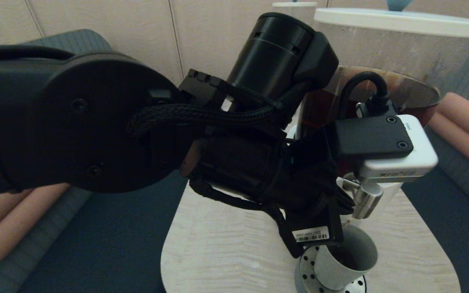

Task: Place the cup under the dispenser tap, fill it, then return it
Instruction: Turn off the faucet

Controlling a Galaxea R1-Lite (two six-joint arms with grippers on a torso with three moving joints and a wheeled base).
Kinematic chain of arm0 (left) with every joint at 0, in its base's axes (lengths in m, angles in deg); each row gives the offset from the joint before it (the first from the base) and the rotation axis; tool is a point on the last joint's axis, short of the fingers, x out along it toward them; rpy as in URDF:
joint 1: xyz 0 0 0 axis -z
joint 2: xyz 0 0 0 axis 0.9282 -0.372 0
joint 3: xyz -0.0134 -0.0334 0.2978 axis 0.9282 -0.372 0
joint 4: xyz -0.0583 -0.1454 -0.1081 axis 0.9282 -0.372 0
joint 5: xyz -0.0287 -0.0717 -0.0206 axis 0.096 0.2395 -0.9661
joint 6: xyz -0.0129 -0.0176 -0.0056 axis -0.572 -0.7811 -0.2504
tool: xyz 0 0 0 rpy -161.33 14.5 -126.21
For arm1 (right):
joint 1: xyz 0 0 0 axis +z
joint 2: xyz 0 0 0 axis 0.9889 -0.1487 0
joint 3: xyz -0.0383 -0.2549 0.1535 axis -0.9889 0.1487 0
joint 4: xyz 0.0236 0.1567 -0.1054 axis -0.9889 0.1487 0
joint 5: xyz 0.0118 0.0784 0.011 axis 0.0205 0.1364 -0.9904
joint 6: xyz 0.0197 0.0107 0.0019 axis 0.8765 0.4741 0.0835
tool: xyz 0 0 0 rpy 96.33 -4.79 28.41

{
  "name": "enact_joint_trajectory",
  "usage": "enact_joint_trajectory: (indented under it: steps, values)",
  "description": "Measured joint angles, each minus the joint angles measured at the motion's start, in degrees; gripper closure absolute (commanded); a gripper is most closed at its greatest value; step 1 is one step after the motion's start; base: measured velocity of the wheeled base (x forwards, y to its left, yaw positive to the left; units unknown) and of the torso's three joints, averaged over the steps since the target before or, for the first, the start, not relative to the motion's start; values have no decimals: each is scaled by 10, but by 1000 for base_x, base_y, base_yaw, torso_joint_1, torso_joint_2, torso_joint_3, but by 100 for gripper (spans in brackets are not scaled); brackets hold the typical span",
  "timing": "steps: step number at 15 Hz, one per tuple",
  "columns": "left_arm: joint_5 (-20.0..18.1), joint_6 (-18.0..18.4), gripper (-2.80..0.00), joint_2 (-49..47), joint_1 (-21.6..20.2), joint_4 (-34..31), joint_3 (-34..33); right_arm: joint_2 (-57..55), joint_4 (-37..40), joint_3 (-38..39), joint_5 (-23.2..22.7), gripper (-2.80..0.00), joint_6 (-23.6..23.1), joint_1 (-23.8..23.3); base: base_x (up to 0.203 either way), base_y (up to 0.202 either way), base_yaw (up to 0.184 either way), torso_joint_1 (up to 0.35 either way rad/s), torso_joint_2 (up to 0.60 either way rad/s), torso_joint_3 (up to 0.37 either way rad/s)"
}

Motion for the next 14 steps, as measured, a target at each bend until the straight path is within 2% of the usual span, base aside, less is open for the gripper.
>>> enact_joint_trajectory:
  steps: [14]
  values:
    - [16,3,0,-33,-1,4,38,0,0,0,0,0,0,0,0,0,0,0,0,0]
